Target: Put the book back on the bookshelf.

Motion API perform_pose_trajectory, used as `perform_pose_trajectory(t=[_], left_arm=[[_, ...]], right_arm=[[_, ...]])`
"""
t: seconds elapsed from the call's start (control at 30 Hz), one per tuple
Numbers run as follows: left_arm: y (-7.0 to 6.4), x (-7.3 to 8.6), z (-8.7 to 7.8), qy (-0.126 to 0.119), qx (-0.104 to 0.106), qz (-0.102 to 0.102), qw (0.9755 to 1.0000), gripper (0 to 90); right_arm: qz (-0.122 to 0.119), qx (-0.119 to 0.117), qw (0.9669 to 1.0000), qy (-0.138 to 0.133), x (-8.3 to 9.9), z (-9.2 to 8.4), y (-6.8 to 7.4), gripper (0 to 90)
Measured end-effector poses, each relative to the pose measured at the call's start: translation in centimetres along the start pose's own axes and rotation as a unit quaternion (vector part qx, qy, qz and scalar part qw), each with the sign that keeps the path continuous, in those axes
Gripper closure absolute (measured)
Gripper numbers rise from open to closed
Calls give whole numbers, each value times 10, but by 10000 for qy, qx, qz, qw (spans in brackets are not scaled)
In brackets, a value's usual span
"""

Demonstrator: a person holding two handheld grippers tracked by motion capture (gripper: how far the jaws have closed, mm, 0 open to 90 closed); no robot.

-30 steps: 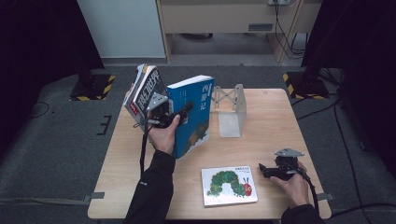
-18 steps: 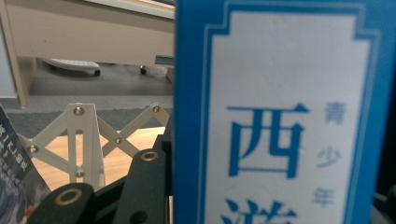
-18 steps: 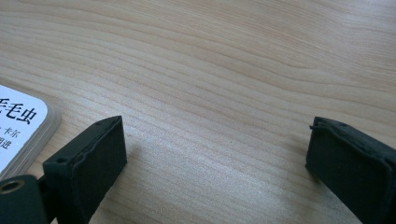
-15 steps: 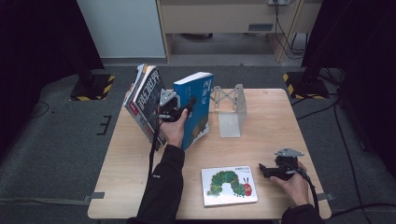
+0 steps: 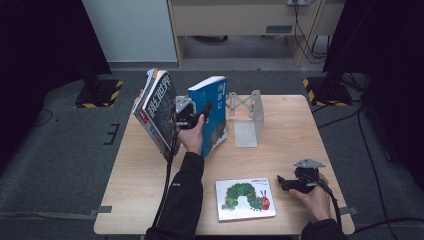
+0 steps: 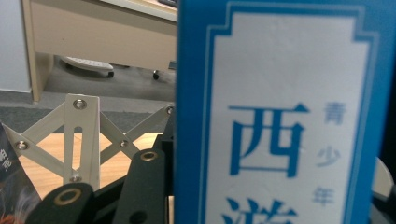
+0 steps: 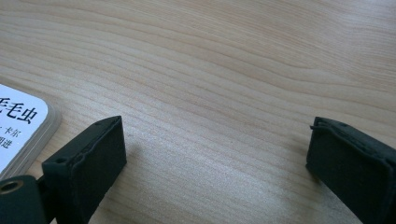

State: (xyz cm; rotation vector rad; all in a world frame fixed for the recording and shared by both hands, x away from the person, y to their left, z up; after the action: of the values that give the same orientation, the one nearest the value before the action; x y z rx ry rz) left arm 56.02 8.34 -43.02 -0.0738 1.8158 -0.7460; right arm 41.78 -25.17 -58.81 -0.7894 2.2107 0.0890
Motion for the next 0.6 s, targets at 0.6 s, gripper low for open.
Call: perform_pose_trajectory(t=[0.6], left_arm=[[0,19,-4,-50,-72,563,9984,590]], right_arm=[[-32,-28,10000,-12,0,0,1,50]])
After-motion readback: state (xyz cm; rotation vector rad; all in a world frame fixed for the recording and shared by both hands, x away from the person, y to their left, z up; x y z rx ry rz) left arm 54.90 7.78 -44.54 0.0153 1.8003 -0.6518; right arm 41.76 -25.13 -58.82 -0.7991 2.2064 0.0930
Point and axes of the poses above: each handheld gripper's, and its own axes: z roughly forward along the jaws, x roughly out of its underside, y roughly to its left, the point moved 7 cm from there along z, roughly forward along the jaws, and after that the axes turned 15 degrees about -z, right-handed, at the moved point
